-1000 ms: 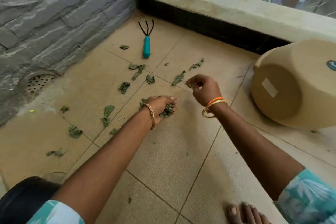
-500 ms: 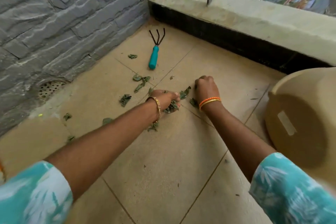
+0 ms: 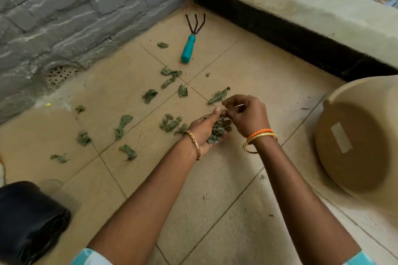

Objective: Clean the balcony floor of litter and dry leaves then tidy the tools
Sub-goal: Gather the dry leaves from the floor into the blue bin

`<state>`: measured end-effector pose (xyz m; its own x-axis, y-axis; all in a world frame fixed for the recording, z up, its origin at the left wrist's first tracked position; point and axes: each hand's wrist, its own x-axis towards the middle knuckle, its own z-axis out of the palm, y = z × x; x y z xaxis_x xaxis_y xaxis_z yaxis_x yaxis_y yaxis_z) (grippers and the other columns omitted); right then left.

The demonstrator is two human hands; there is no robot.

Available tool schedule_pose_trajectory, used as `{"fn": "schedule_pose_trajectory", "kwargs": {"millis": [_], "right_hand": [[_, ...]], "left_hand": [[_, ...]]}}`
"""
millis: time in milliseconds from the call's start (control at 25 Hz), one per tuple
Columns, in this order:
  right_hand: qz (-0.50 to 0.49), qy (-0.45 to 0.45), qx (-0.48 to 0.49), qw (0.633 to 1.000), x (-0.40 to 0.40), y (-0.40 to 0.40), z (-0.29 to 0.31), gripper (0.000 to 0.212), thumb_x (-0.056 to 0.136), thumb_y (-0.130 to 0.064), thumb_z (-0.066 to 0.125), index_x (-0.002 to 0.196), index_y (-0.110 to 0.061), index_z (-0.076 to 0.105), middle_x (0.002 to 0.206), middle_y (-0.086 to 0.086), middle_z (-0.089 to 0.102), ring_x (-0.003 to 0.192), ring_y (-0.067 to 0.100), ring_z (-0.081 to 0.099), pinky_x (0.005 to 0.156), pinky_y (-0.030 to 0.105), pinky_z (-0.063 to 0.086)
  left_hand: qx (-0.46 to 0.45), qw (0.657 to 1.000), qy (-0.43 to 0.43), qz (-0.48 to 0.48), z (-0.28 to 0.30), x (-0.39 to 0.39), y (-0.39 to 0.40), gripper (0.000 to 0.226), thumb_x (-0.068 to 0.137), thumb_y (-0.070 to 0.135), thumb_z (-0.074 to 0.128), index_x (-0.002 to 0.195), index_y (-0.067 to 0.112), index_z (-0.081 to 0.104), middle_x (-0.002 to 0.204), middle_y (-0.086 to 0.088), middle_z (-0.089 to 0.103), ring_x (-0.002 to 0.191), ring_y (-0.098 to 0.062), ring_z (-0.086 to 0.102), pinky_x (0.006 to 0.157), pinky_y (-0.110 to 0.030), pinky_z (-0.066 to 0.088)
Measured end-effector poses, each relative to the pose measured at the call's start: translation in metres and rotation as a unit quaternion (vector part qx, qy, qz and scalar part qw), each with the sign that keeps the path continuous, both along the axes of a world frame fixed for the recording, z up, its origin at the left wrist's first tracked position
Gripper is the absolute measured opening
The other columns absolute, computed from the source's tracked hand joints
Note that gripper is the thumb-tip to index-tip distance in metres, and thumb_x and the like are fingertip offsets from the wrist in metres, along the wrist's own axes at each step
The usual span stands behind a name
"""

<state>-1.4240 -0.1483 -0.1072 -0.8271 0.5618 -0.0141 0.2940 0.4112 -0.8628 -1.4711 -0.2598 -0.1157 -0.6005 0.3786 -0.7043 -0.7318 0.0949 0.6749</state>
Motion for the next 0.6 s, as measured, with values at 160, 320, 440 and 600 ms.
{"fn": "schedule_pose_trajectory", "kwargs": {"millis": [160, 320, 440, 600], "right_hand": [[0.07, -0.012, 0.048, 0.996, 0.012, -0.013, -0.004, 0.032, 0.085, 0.0, 0.058, 0.113, -0.014, 0.062, 0.097, 0.003, 0.067, 0.088, 0.014, 0.064, 0.079, 0.026, 0.053], [0.089, -0.058, 0.175, 0.979, 0.0, 0.012, -0.011, 0.041, 0.087, 0.003, 0.048, 0.125, -0.009, 0.057, 0.13, 0.013, 0.053, 0.122, 0.026, 0.047, 0.099, 0.026, 0.037], [0.164, -0.136, 0.271, 0.939, -0.003, 0.009, -0.027, 0.047, 0.091, 0.0, 0.046, 0.137, -0.009, 0.044, 0.145, 0.016, 0.035, 0.135, 0.033, 0.029, 0.109, 0.039, 0.031], [0.141, -0.104, 0.366, 0.914, 0.016, 0.001, -0.038, 0.031, 0.097, -0.009, 0.042, 0.125, -0.004, 0.055, 0.13, 0.017, 0.05, 0.119, 0.03, 0.043, 0.092, 0.034, 0.043]], "left_hand": [[-0.015, 0.999, -0.017, 0.035, -0.002, 0.011, 0.0, 0.015, 0.092, 0.02, 0.06, 0.1, 0.008, 0.062, 0.08, -0.007, 0.063, 0.063, -0.015, 0.06, 0.047, -0.018, 0.047], [0.053, 0.995, -0.053, 0.059, 0.003, 0.005, -0.007, 0.017, 0.093, 0.011, 0.05, 0.077, 0.009, 0.054, 0.068, -0.004, 0.056, 0.049, -0.01, 0.054, 0.039, -0.015, 0.044], [0.059, 0.995, -0.057, 0.054, 0.007, 0.008, -0.011, 0.025, 0.093, 0.016, 0.055, 0.068, 0.012, 0.051, 0.064, -0.002, 0.054, 0.049, -0.009, 0.053, 0.04, -0.014, 0.044], [0.029, 0.997, -0.044, 0.049, 0.006, 0.005, -0.019, 0.022, 0.086, 0.015, 0.066, 0.069, 0.012, 0.053, 0.065, -0.002, 0.053, 0.055, -0.011, 0.052, 0.04, -0.015, 0.044]]}}
